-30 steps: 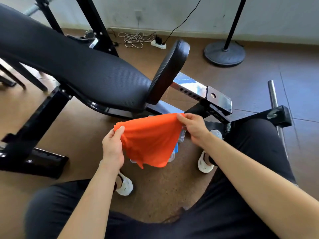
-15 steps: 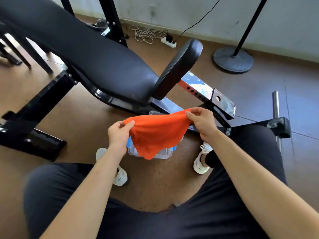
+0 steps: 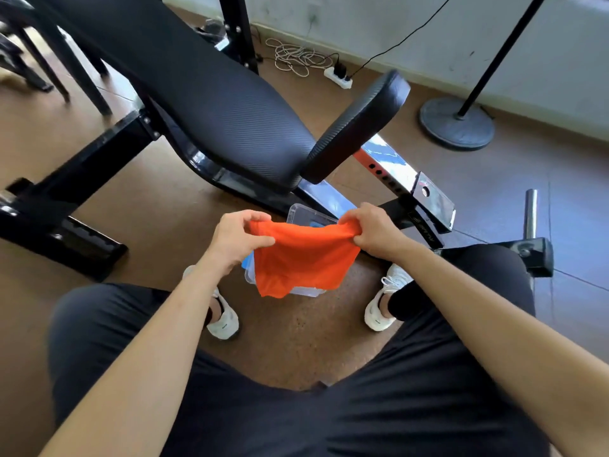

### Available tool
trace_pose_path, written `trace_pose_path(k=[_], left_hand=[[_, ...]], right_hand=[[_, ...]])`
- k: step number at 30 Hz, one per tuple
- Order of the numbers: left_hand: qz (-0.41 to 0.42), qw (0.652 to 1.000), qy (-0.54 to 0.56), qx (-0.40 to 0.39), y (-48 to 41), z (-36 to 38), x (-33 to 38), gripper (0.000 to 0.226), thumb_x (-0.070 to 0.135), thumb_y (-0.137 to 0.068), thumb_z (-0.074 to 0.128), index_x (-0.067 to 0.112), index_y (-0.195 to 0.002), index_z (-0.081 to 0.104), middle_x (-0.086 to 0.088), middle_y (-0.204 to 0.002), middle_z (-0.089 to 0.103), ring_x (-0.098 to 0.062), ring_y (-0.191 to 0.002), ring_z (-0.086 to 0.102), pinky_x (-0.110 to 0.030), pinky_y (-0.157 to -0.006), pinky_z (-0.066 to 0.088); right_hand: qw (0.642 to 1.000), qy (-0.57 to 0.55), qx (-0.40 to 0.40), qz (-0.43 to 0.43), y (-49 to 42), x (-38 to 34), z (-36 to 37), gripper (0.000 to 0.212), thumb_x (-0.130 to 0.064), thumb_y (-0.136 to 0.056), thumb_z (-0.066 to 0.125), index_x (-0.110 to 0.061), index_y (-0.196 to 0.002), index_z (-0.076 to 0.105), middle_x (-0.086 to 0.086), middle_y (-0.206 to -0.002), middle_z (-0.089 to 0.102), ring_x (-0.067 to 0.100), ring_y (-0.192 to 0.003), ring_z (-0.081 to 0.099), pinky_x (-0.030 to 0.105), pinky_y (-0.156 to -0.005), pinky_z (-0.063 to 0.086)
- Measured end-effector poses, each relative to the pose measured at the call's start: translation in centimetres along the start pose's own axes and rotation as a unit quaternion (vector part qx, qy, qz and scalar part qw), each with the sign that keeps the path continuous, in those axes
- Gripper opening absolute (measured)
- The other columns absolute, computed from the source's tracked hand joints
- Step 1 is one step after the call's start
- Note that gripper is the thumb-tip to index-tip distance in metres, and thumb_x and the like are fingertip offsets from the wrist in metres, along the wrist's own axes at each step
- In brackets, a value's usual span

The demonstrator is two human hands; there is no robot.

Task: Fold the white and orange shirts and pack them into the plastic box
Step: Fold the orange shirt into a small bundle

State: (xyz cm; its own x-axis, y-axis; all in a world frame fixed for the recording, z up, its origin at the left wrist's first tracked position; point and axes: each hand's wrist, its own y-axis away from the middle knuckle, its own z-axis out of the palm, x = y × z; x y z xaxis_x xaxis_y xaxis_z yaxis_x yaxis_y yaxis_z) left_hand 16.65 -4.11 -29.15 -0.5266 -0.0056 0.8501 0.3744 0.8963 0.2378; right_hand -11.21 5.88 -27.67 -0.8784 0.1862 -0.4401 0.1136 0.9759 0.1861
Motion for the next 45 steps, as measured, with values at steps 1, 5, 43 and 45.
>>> trace_pose_path(k=[1,5,43,45], left_hand=[[0.015,0.998,-0.068,0.006,0.3,0.0,0.2,0.048,0.017,-0.064,0.092,0.026,-0.108,0.076,0.001,-0.102,0.074,-0.017,-0.095,0.066,-0.03,-0.088,0.053],[0.079,0.974,-0.209,0.028,1.2,0.7,0.9,0.039,0.019,-0.066,0.082,0.025,-0.104,0.078,-0.003,-0.101,0.077,-0.028,-0.1,0.069,-0.035,-0.09,0.051],[0.182,0.96,0.011,-0.213,0.5,-1.2,0.4,0.029,0.003,-0.091,0.07,0.03,-0.102,0.073,0.017,-0.092,0.072,0.0,-0.086,0.064,-0.016,-0.082,0.048],[0.195,0.949,0.001,-0.246,1.1,-0.7,0.8,0.031,0.006,-0.093,0.069,0.033,-0.108,0.073,0.011,-0.103,0.073,-0.01,-0.098,0.067,-0.023,-0.09,0.05]], right_hand=[[0.999,0.033,-0.006,-0.003,-0.1,-0.4,-0.2,0.041,0.001,-0.079,0.058,-0.016,-0.112,0.073,0.01,-0.098,0.054,0.029,-0.095,0.055,0.035,-0.083,0.045],[0.989,0.14,-0.051,-0.001,-0.8,-0.9,-1.4,0.016,0.001,-0.081,0.056,-0.003,-0.085,0.071,0.019,-0.086,0.062,0.037,-0.086,0.059,0.037,-0.069,0.046],[0.92,-0.369,0.096,0.091,2.7,1.9,-0.7,0.011,0.006,-0.093,0.062,-0.001,-0.097,0.07,0.015,-0.084,0.067,0.018,-0.077,0.066,0.027,-0.077,0.058],[0.923,-0.369,0.08,0.079,2.6,1.9,-0.8,0.011,0.005,-0.093,0.062,0.0,-0.098,0.07,0.022,-0.09,0.069,0.023,-0.085,0.065,0.037,-0.086,0.056]])
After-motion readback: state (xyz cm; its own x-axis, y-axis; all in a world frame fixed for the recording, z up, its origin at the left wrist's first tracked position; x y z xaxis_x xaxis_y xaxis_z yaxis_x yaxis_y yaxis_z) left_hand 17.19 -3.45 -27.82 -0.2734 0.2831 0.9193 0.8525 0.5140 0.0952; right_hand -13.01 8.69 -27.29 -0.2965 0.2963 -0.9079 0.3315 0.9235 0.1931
